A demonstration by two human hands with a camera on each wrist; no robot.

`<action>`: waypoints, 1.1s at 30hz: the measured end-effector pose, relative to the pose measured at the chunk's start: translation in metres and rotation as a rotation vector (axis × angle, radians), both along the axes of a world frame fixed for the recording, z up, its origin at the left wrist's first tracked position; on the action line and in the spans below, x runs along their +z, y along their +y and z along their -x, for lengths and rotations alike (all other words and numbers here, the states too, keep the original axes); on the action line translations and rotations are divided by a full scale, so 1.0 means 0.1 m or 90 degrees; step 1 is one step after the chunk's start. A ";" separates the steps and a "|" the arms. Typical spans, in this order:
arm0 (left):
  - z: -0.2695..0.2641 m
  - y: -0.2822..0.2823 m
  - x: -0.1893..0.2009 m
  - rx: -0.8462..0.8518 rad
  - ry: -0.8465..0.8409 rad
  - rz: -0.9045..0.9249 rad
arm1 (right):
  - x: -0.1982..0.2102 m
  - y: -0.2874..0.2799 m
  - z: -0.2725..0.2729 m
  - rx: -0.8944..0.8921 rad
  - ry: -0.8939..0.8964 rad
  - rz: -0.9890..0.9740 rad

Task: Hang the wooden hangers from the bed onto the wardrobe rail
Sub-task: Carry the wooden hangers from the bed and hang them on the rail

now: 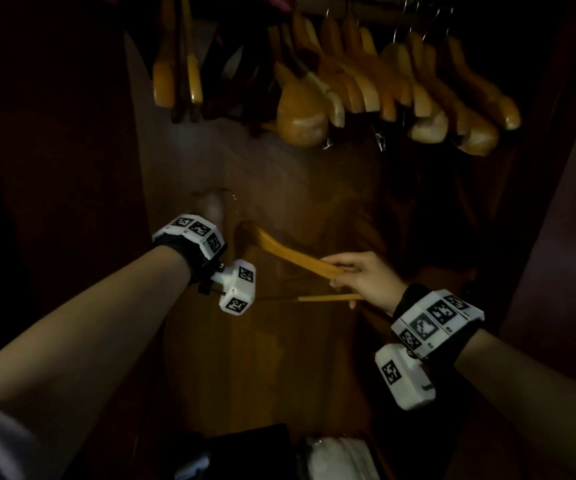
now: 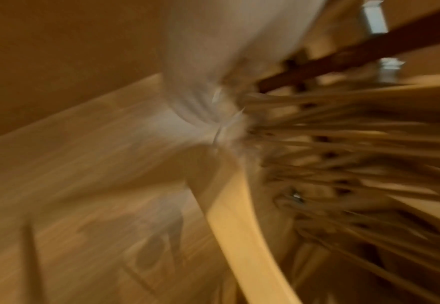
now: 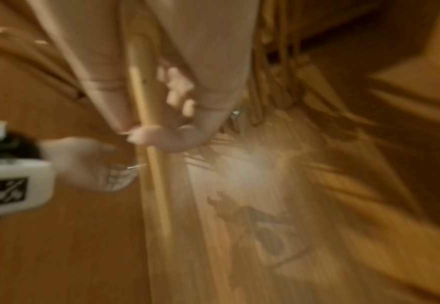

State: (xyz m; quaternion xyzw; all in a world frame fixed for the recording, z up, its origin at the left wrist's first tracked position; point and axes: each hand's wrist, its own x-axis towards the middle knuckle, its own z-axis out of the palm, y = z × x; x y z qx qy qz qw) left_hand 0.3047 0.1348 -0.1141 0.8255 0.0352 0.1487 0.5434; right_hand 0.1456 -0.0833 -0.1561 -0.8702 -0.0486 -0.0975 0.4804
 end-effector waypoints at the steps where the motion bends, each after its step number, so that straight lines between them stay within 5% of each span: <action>1: -0.01 0.02 0.11 -0.007 -0.014 0.101 | 0.03 0.04 -0.01 -0.021 -0.011 -0.003; 3: 0.23 0.02 0.32 -0.008 -0.105 0.303 | 0.10 0.14 -0.03 -0.057 -0.044 -0.002; 10: 0.67 0.21 0.87 -0.111 -0.402 0.416 | 0.43 0.71 -0.14 -0.115 -0.162 -0.024; 14: 0.70 0.41 0.96 0.013 -0.412 0.193 | 0.63 1.03 -0.17 -0.117 -0.199 -0.062; 17: 0.75 0.56 1.01 -0.005 -0.430 0.091 | 0.80 1.20 -0.16 -0.126 -0.226 -0.071; 24: 0.93 0.81 0.99 -0.112 -0.354 0.021 | 1.25 1.37 -0.16 -0.162 -0.285 -0.041; 33: 0.85 1.01 0.99 -0.093 -0.345 -0.042 | 1.64 1.61 -0.35 -0.211 -0.385 -0.023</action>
